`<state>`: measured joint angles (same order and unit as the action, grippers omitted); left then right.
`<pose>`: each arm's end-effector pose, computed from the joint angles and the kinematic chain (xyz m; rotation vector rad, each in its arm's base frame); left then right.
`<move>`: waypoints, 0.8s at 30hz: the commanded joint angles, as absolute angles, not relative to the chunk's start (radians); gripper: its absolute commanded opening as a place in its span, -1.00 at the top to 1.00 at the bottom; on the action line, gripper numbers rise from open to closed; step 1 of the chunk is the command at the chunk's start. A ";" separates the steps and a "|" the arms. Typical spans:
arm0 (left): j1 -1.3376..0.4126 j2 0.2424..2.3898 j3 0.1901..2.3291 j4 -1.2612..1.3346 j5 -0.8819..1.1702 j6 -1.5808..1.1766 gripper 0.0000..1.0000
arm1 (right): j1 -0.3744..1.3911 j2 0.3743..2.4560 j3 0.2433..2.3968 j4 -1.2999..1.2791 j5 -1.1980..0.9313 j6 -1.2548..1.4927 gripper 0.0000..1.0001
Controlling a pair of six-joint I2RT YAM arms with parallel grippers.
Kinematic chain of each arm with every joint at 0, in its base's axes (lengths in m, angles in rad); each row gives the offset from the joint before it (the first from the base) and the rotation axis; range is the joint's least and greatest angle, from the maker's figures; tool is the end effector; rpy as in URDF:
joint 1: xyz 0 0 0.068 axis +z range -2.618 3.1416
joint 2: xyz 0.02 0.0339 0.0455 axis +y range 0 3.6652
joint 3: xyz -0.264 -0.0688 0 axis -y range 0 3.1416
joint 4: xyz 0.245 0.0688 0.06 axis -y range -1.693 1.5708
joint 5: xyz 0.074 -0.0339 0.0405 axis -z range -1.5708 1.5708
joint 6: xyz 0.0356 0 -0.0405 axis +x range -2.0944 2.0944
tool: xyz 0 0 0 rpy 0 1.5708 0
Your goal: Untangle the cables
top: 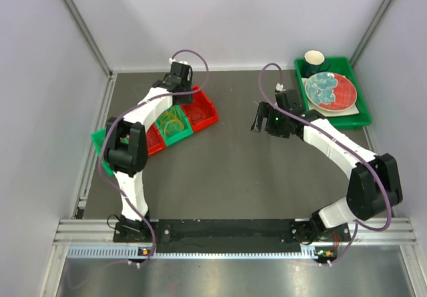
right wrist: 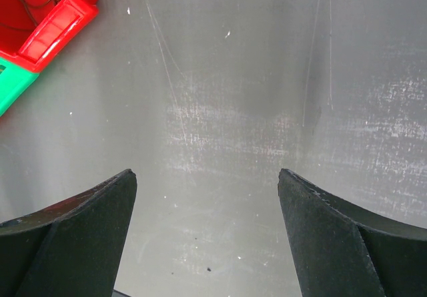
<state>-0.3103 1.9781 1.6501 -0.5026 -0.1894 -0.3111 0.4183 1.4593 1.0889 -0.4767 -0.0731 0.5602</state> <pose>0.4299 -0.1308 0.2533 -0.0887 2.3814 -0.0671 0.2852 0.1296 0.2610 0.1419 2.4818 0.5224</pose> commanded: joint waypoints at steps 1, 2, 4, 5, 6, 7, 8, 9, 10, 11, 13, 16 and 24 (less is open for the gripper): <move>-0.311 2.023 1.718 -0.505 -0.187 -0.291 0.16 | 0.428 1.433 1.123 -0.456 -0.074 0.561 -0.72; -0.311 2.043 1.730 -0.527 -0.190 -0.288 0.16 | 0.428 1.433 1.123 -0.459 -0.075 0.561 -0.72; -0.310 2.057 1.761 -0.555 -0.201 -0.293 0.17 | 0.428 1.428 1.118 -0.459 -0.072 0.561 -0.72; -0.311 2.060 1.759 -0.552 -0.199 -0.295 0.17 | 0.428 1.427 1.115 -0.459 -0.071 0.563 -0.72; -0.311 2.063 1.758 -0.549 -0.198 -0.295 0.16 | 0.428 1.425 1.112 -0.457 -0.071 0.563 -0.72; -0.310 2.063 1.753 -0.546 -0.193 -0.295 0.16 | 0.428 1.425 1.112 -0.457 -0.071 0.564 -0.72; -0.311 2.074 1.755 -0.542 -0.192 -0.291 0.16 | 0.426 1.424 1.112 -0.457 -0.072 0.566 -0.72; -0.311 2.083 1.758 -0.538 -0.193 -0.291 0.16 | 0.428 1.424 1.114 -0.460 -0.072 0.566 -0.72; -0.311 2.091 1.766 -0.537 -0.193 -0.287 0.16 | 0.428 1.420 1.114 -0.462 -0.071 0.565 -0.72; -0.311 2.106 1.773 -0.537 -0.190 -0.285 0.16 | 0.428 1.417 1.115 -0.462 -0.068 0.566 -0.72; -0.313 2.118 1.802 -0.543 -0.169 -0.279 0.17 | 0.428 1.407 1.114 -0.468 -0.063 0.565 -0.72; -0.321 2.117 1.844 -0.540 -0.161 -0.264 0.17 | 0.428 1.396 1.112 -0.472 -0.057 0.565 -0.72; -0.354 1.938 1.856 -0.532 -0.181 -0.253 0.15 | 0.428 1.374 1.132 -0.506 -0.012 0.552 -0.73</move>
<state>-0.3374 2.0983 1.8378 -0.5529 -0.1764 -0.2592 0.4183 1.4174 1.0885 -0.4843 -0.0570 0.5613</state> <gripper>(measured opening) 0.418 0.860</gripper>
